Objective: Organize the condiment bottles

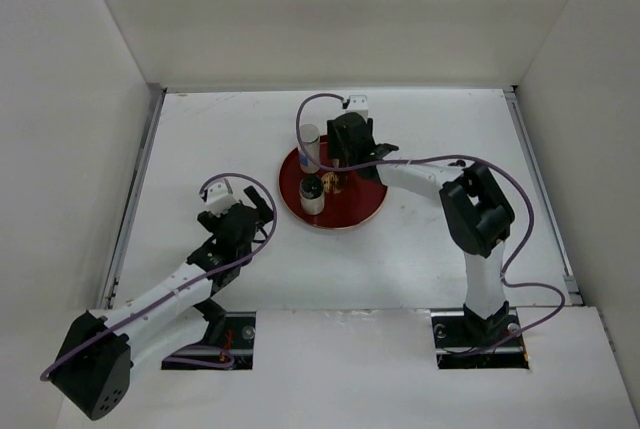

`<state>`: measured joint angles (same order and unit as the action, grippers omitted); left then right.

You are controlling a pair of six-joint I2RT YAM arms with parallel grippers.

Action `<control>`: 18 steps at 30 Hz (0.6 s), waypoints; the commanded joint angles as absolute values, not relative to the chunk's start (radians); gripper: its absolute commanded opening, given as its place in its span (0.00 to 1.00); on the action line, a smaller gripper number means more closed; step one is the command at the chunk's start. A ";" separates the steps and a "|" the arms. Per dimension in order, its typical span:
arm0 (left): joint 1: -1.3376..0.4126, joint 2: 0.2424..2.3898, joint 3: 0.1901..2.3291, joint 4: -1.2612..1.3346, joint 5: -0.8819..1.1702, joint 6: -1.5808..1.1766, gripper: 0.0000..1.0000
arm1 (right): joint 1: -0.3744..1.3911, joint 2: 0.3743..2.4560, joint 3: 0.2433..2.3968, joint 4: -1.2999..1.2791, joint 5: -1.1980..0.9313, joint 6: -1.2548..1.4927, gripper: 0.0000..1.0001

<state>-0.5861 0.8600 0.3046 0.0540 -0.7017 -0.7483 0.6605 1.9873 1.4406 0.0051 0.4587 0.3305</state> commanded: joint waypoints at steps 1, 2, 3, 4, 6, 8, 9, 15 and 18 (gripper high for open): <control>-0.623 0.867 0.364 0.038 -0.810 -0.788 1.00 | 0.659 1.974 1.539 0.072 0.468 0.341 0.58; -0.634 0.870 0.368 0.031 -0.818 -0.801 1.00 | 0.659 1.980 1.539 0.072 0.469 0.344 0.59; -0.643 0.870 0.373 0.022 -0.819 -0.810 1.00 | 0.659 1.986 1.537 0.072 0.471 0.350 0.60; -0.651 0.870 0.379 0.006 -0.821 -0.821 1.00 | 0.659 1.991 1.536 0.071 0.471 0.357 0.61; -0.666 0.855 0.394 -0.034 -0.821 -0.850 1.00 | 0.659 1.997 1.529 0.072 0.469 0.364 0.65; -0.674 0.845 0.405 -0.069 -0.828 -0.877 1.00 | 0.659 1.994 1.516 0.081 0.472 0.365 0.72; -0.677 0.844 0.406 -0.083 -0.831 -0.885 1.00 | 0.659 1.988 1.511 0.081 0.472 0.370 0.78; -0.709 0.830 0.416 -0.103 -0.868 -0.888 1.00 | 0.670 1.811 1.416 0.094 0.474 0.382 0.99; -0.746 0.831 0.419 -0.095 -0.885 -0.885 1.00 | 0.670 1.660 1.310 0.104 0.474 0.376 0.99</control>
<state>-0.7181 0.8455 0.3759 -0.0959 -0.8391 -0.8703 0.6628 1.8416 1.3537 0.0174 0.4553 0.3706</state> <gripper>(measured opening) 0.997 0.993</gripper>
